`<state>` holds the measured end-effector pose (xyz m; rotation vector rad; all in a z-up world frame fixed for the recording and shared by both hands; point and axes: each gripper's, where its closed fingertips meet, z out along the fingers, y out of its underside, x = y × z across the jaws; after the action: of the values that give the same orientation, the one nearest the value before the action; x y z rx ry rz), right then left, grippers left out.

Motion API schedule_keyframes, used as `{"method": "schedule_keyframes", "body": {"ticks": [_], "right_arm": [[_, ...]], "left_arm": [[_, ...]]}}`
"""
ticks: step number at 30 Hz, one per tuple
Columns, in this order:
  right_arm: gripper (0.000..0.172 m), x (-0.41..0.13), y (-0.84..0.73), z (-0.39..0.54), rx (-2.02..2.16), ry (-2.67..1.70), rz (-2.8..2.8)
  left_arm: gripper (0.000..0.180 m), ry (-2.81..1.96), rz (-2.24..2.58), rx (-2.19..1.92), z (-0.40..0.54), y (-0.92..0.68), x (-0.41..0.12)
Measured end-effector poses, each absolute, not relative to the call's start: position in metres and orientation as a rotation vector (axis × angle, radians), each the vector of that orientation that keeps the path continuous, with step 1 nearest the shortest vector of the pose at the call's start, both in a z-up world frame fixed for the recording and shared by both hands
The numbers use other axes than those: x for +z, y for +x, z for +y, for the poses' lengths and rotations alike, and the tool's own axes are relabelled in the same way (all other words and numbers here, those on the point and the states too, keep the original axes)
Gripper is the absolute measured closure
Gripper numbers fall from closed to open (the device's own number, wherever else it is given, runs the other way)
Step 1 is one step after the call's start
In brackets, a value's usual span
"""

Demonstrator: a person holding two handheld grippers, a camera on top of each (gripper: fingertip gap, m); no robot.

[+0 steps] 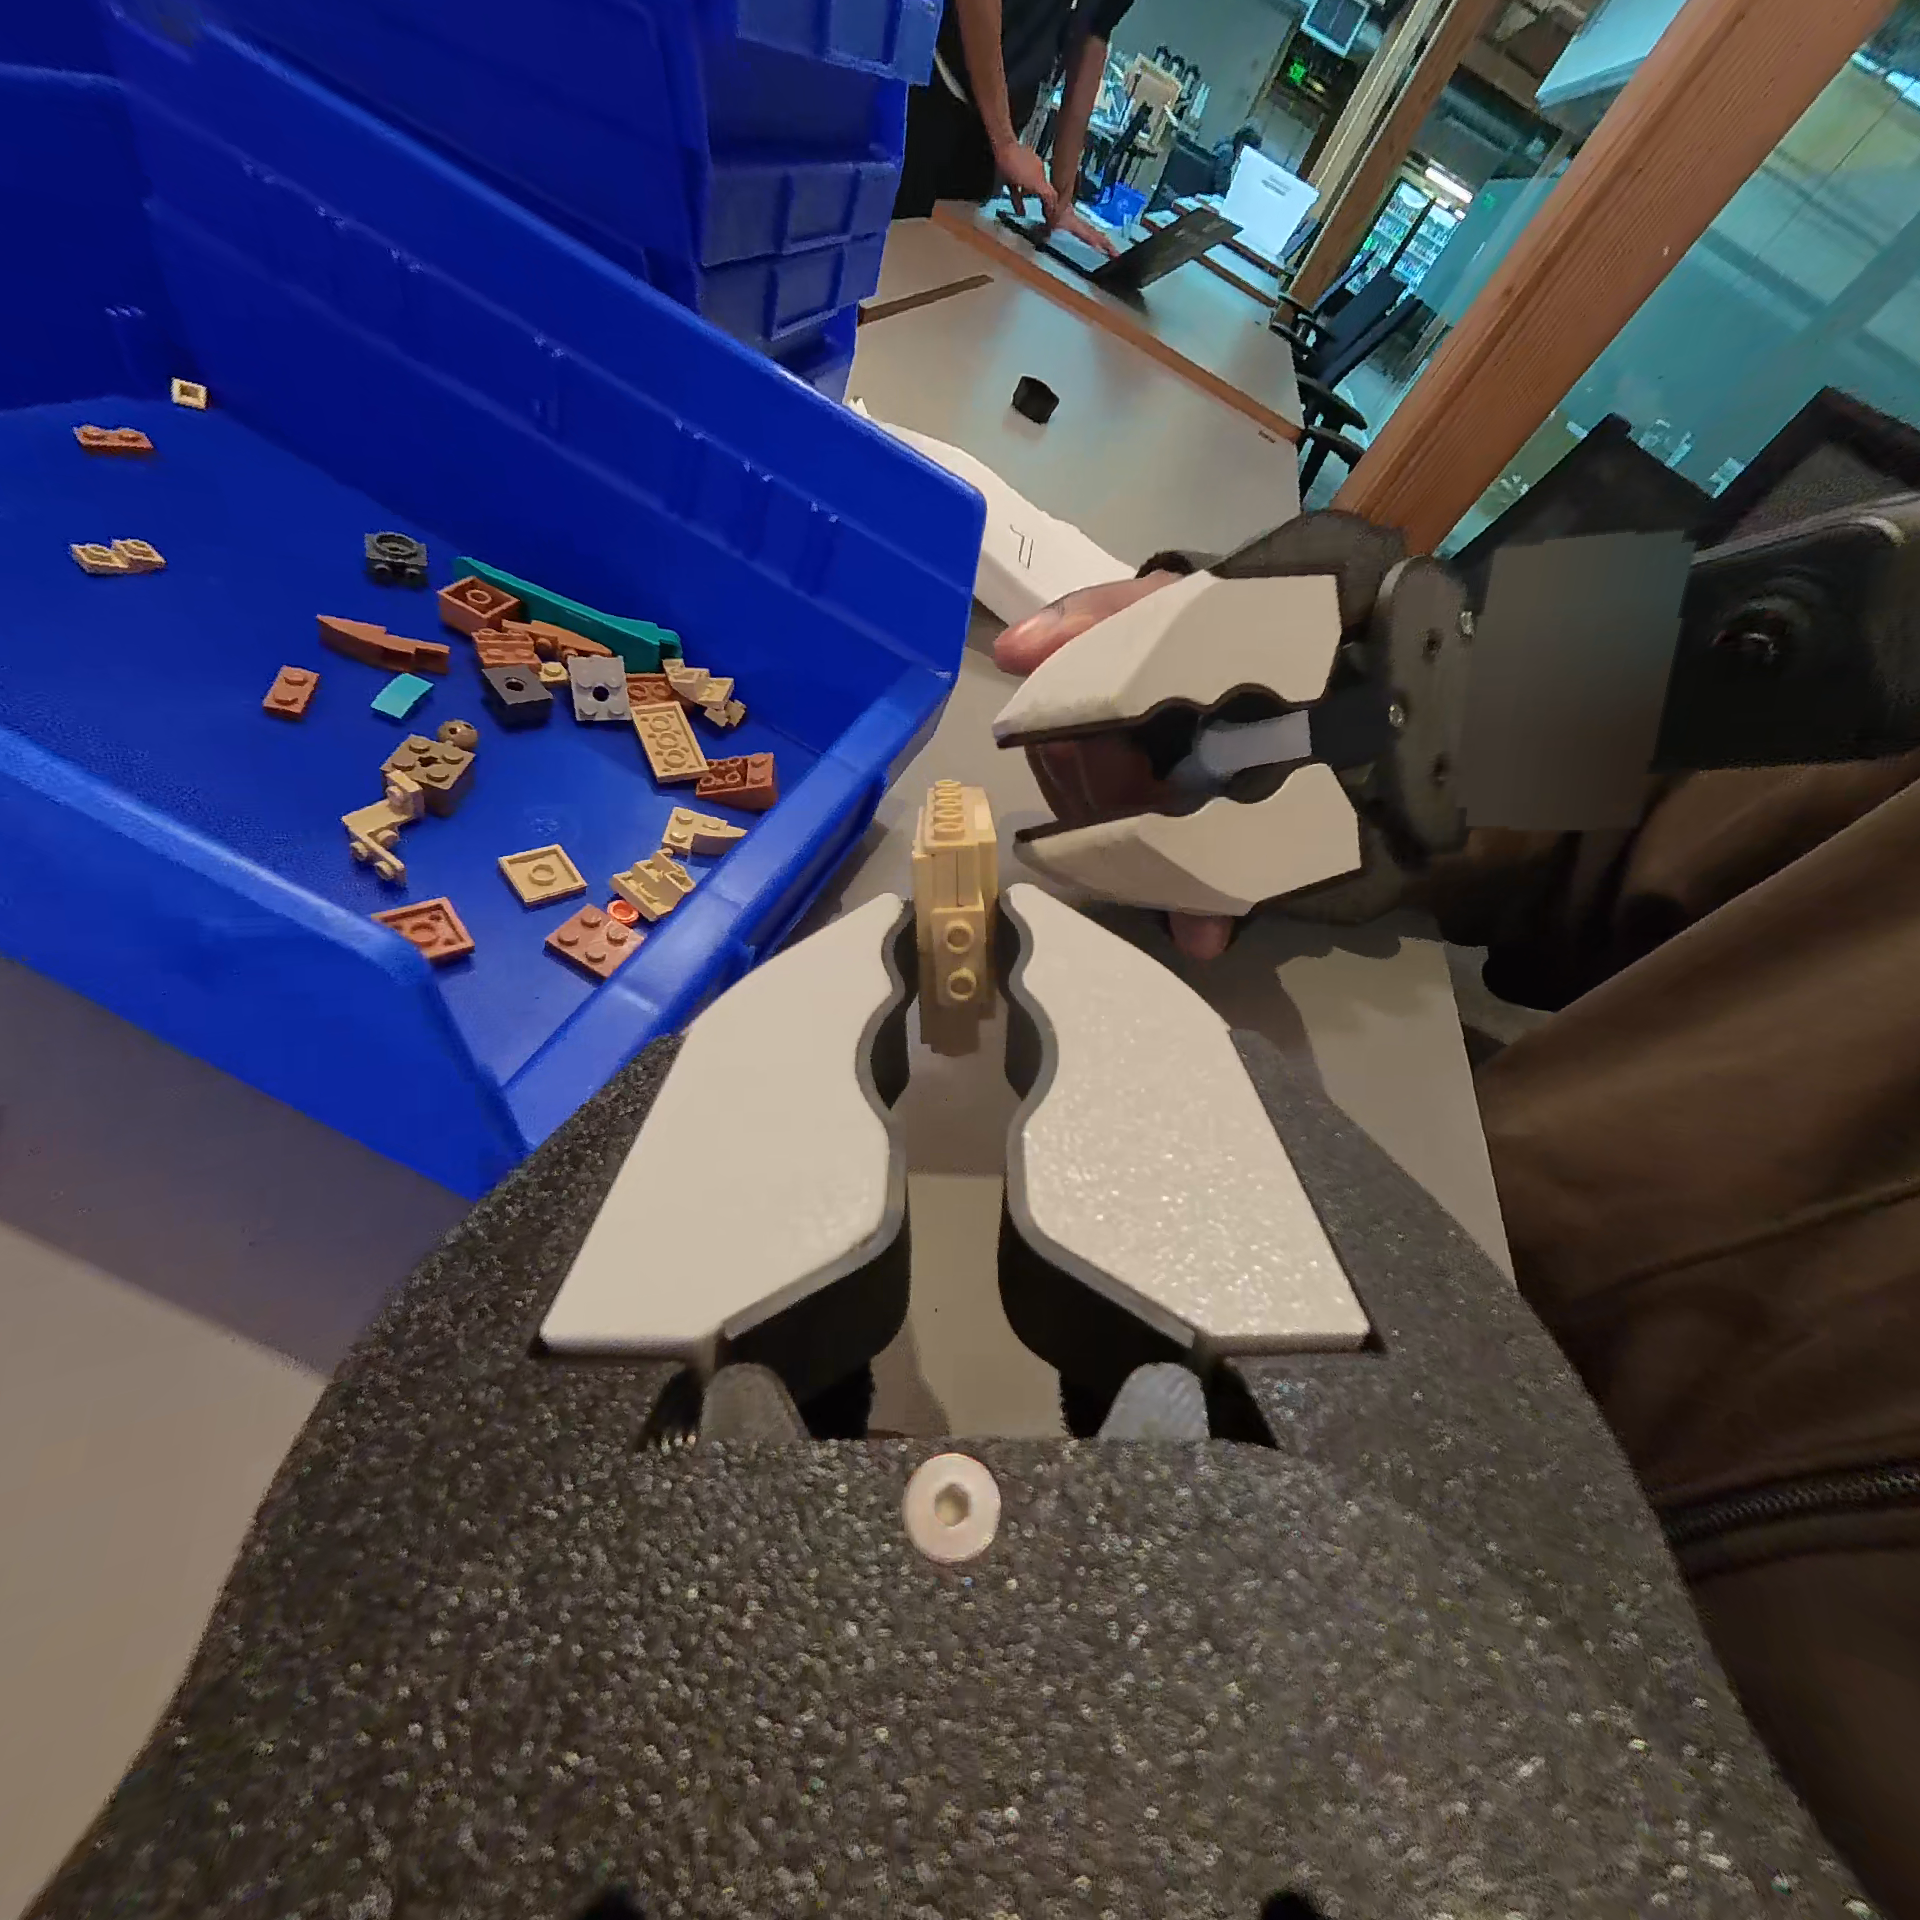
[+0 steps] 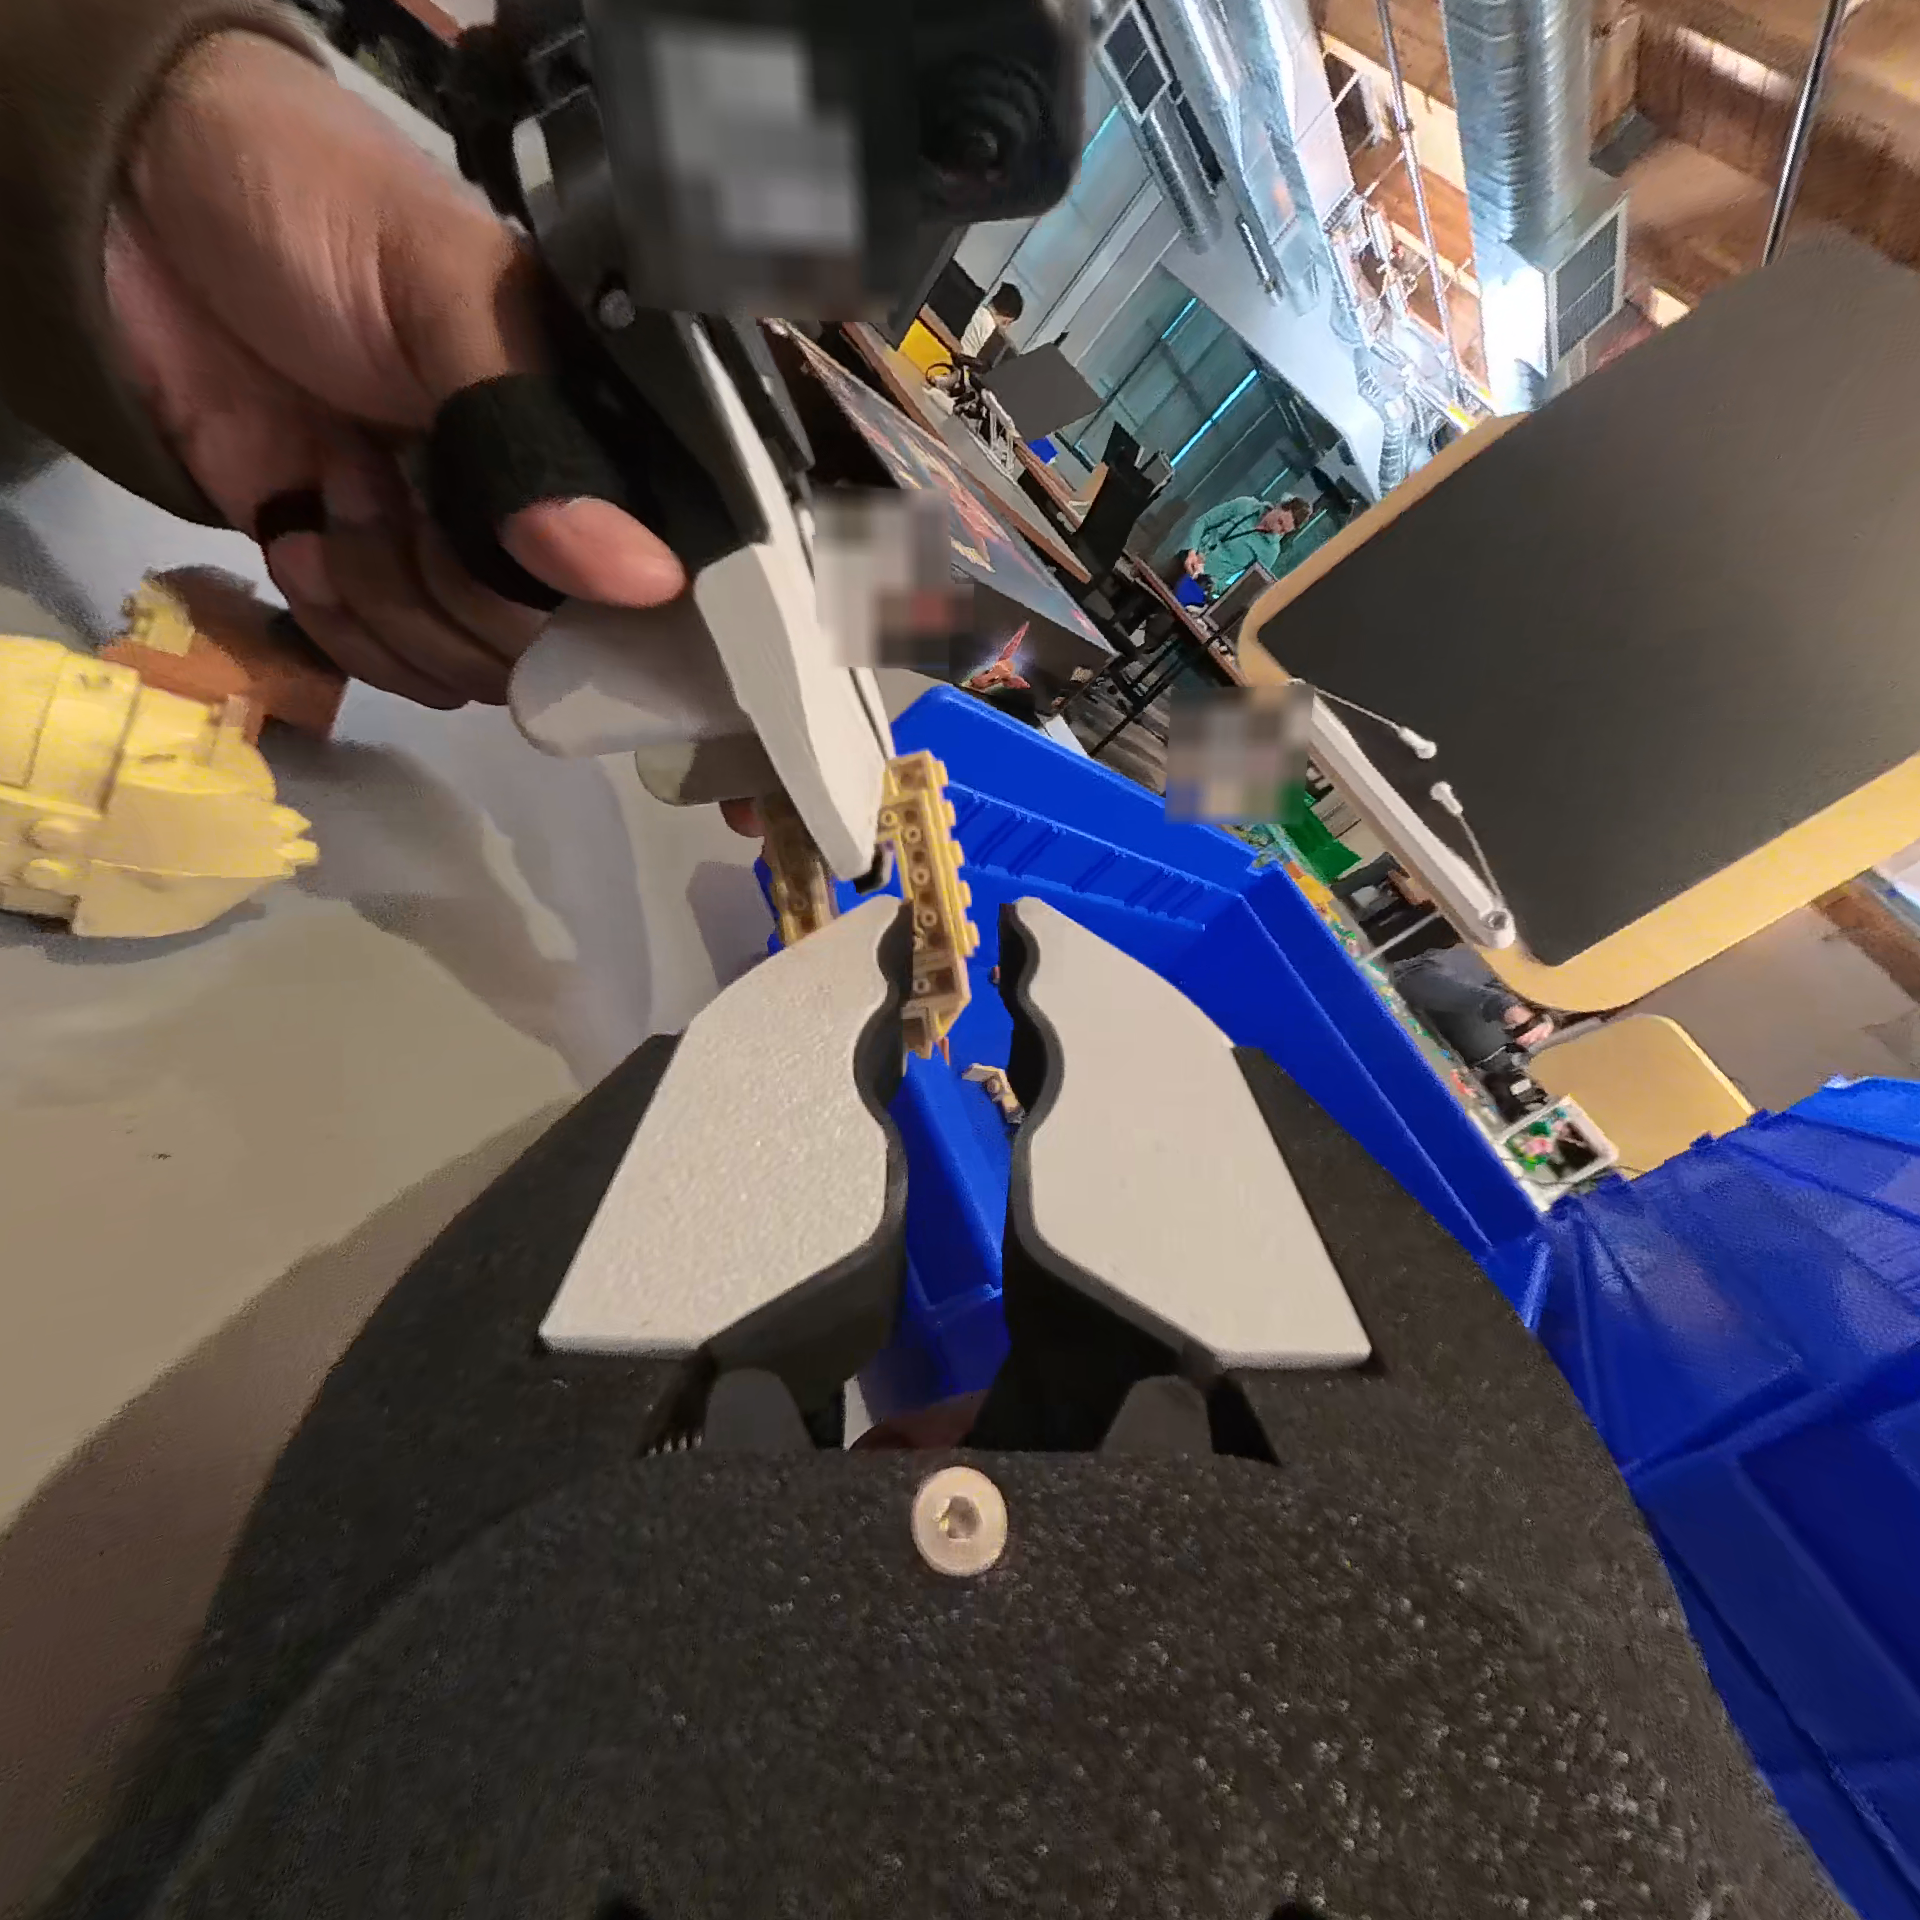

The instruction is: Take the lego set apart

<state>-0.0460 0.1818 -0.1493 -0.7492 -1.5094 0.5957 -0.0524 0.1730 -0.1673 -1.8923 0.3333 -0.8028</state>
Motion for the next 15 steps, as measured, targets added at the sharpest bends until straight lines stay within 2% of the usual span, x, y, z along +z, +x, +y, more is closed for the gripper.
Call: {"method": "schedule_keyframes", "body": {"ticks": [9,15], "right_arm": [[0.160,-0.160,-0.048,0.179,0.389,-0.643,-1.553],[0.161,-0.159,-0.047,0.180,0.473,-0.708,-1.558]], "left_arm": [[0.167,-1.915,0.374,-0.794,0.171,-0.041,-0.172],[0.165,-1.882,0.399,-0.867,0.167,-0.041,-0.166]]}}
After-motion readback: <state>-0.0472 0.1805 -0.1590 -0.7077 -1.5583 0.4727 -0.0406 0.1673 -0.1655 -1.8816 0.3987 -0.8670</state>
